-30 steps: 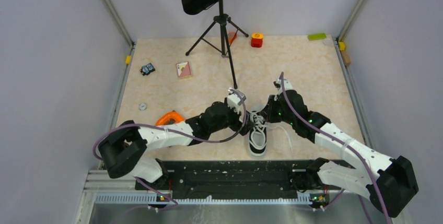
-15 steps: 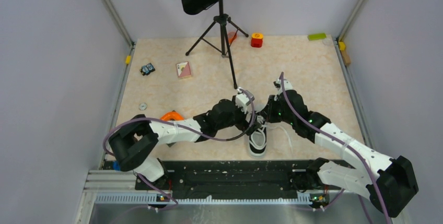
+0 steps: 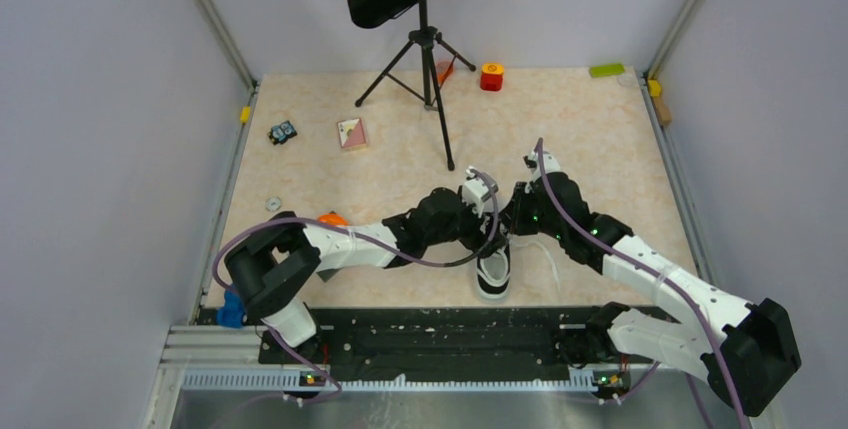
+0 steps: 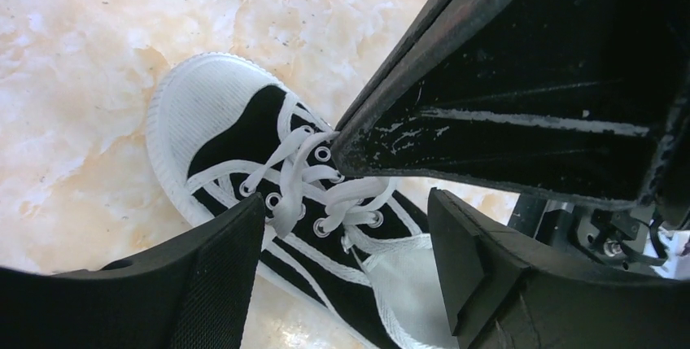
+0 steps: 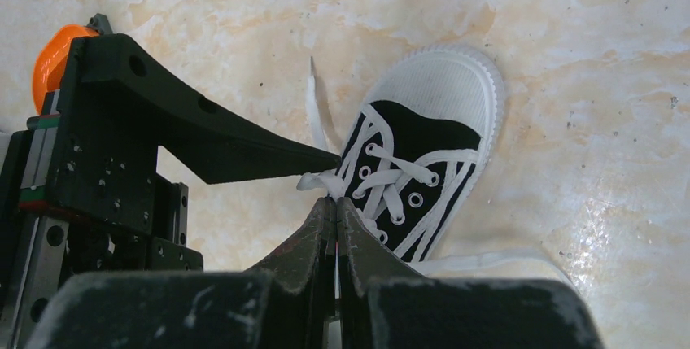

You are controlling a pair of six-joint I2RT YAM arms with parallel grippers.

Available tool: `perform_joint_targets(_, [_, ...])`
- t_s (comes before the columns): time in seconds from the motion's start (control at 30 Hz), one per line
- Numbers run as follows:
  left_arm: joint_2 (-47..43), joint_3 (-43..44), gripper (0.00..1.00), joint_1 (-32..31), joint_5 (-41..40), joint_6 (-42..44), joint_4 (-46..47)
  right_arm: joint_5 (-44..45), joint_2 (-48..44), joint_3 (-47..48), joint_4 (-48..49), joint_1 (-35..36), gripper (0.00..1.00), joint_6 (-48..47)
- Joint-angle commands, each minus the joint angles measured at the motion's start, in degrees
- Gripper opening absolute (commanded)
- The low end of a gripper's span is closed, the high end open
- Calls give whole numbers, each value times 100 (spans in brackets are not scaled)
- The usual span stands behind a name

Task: Tie the shoes
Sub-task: Wrap the shoelace around the shoelace.

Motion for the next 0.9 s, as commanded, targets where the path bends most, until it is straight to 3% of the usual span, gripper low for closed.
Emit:
perform_joint_targets(0.0, [69, 292, 77, -17, 143, -399, 252, 84, -72, 162, 57, -65, 0, -43])
perform_joint_targets(0.37, [-80, 322, 84, -32, -945, -1432, -226, 103, -116, 118, 51, -65, 0, -28])
perform_joint_targets(0.63, [-156, 403, 84, -262, -1585, -1334, -647, 110, -90, 118, 64, -65, 0, -40])
perform_joint_targets(0.87, [-128, 598, 82, -407, -1675, -1097, -894, 80, -59, 126, 100, -65, 0, -22])
